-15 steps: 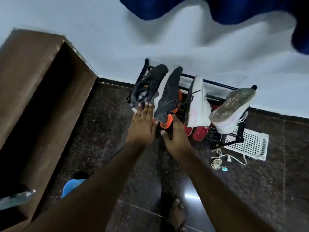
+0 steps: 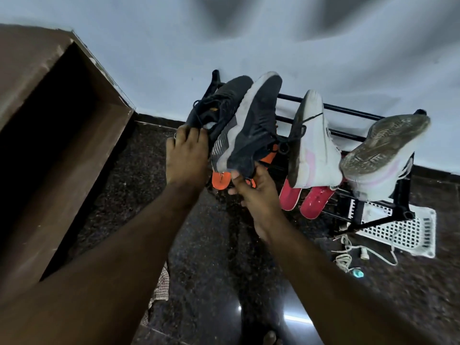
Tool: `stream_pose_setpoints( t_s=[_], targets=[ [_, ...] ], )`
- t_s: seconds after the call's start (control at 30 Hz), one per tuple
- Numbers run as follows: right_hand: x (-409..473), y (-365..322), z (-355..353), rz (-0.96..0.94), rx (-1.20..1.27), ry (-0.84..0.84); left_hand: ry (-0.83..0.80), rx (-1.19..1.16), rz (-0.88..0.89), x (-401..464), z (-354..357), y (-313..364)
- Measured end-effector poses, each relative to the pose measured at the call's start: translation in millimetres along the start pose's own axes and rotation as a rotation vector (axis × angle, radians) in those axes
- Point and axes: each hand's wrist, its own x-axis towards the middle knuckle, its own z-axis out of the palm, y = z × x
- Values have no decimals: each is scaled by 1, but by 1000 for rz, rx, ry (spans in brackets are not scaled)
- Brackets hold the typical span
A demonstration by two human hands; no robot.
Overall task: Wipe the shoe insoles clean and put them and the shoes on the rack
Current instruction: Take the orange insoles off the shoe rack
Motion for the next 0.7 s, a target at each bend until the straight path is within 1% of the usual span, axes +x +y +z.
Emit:
stream_pose_setpoints(
  t_s=[0.07,0.1,0.17,0.23,0.33,0.4,0.53,0.63,0.7],
  targets=[
    [4,-10,3,45,20,27,9,59,53,1,-5,0],
    [6,-13,4,30,-6,41,22,50,65,-4,-10,-1],
    [0,-22,2,-86,-90,31,101,-3,36,-28,-18,-7],
    [-20,-28,-1,-199,-193,-22,158,-54,-29,-71,-21,-12],
    [-74,-19,-5,-239,-454,-108,124,-97,-115,-154,-23,-16],
    [-117,-6,-8,-254,-569,-140,112,-178,-139,-203,-25,-12],
    [-202,19,-15,-218,-744,-186,-31,-258,-134,-295,-31,-3],
    [-249,38,-22,-210,-895,-200,-209,-300,-153,-350,-17,3],
    [-264,59,-35,-191,-999,-214,-278,-308,-129,-372,5,10]
  ],
)
